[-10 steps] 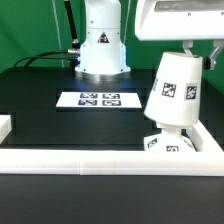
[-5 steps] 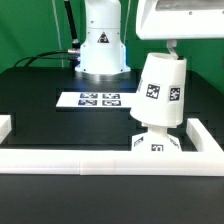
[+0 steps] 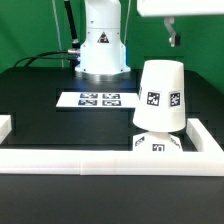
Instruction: Assemble lamp
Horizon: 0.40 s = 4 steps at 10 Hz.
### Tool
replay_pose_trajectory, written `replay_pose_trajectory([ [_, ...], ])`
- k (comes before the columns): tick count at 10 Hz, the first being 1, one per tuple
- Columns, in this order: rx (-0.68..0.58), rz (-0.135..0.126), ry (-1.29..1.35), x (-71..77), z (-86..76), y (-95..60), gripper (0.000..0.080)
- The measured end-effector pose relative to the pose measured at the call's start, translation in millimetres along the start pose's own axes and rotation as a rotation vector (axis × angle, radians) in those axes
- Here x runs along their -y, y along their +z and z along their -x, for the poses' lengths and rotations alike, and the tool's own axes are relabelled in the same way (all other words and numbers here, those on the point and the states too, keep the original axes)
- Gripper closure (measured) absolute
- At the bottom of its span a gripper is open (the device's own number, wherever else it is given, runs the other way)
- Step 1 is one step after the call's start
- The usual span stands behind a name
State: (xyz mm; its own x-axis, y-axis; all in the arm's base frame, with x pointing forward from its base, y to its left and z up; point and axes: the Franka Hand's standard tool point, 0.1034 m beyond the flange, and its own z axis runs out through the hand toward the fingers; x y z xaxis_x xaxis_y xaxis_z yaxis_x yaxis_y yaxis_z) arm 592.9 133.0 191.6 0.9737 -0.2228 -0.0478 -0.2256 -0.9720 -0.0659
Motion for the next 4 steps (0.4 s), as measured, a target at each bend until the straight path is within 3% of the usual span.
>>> replay_pose_trajectory([
  [4, -0.002, 0.001, 0.004, -1.3, 0.9, 4.5, 0.0101],
])
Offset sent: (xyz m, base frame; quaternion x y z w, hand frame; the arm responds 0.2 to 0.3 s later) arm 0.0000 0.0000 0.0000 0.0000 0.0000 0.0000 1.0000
